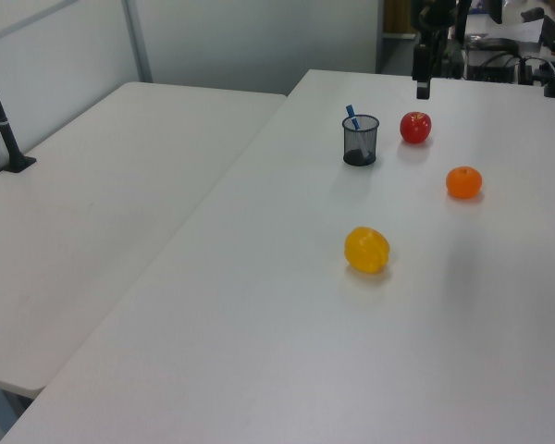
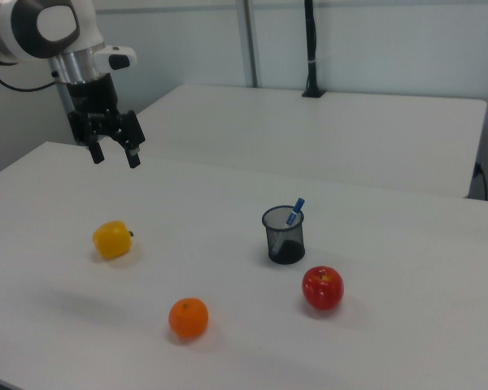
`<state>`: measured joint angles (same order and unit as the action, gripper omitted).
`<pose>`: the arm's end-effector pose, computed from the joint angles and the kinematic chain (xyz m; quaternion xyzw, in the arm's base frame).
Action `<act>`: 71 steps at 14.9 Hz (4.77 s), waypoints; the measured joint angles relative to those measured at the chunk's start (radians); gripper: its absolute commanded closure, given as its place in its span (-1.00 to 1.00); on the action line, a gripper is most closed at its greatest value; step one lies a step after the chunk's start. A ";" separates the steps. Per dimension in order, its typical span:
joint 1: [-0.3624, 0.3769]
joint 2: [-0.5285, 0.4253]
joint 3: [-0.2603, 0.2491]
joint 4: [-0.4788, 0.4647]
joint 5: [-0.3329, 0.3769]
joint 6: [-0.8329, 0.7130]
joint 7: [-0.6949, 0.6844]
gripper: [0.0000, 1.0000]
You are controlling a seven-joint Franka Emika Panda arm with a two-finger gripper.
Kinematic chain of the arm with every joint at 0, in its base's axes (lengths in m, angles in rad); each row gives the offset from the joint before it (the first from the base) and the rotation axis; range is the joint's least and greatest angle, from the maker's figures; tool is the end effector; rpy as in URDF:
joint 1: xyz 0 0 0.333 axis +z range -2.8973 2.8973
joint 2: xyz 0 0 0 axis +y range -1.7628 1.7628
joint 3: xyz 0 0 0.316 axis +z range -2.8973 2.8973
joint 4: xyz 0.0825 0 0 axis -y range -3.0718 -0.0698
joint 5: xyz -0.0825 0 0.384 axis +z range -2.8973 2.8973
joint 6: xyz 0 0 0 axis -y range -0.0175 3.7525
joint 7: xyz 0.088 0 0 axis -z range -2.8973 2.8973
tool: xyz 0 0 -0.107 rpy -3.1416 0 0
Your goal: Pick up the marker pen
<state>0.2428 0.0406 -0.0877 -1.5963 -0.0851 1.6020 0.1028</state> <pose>0.5625 0.0800 0.5928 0.9985 0.0282 -0.0115 0.0461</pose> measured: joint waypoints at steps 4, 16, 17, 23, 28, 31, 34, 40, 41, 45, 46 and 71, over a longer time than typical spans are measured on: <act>-0.018 0.000 -0.004 0.002 0.000 0.000 -0.040 -1.00; -0.221 0.098 -0.017 0.004 0.003 0.251 -0.161 -1.00; -0.231 0.116 -0.017 0.004 0.003 0.294 -0.161 -1.00; -0.282 0.208 -0.018 0.004 0.003 0.541 -0.092 -1.00; -0.308 0.303 -0.018 0.003 0.003 0.772 -0.017 -1.00; -0.321 0.362 -0.018 0.003 0.003 0.879 0.003 -1.00; -0.336 0.409 -0.018 0.003 0.003 0.956 0.004 -0.86; -0.344 0.470 -0.018 0.003 0.003 1.063 0.005 -0.18; -0.344 0.474 -0.018 0.003 0.003 1.069 0.005 -0.12; -0.343 0.487 -0.018 0.003 0.003 1.108 0.005 -0.02; -0.343 0.490 -0.018 0.003 0.003 1.114 0.005 -0.02; -0.330 0.473 -0.015 0.031 0.003 1.122 0.042 0.91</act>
<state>-0.0874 0.5133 -0.1024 -1.5656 -0.0817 2.7237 0.1448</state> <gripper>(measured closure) 0.824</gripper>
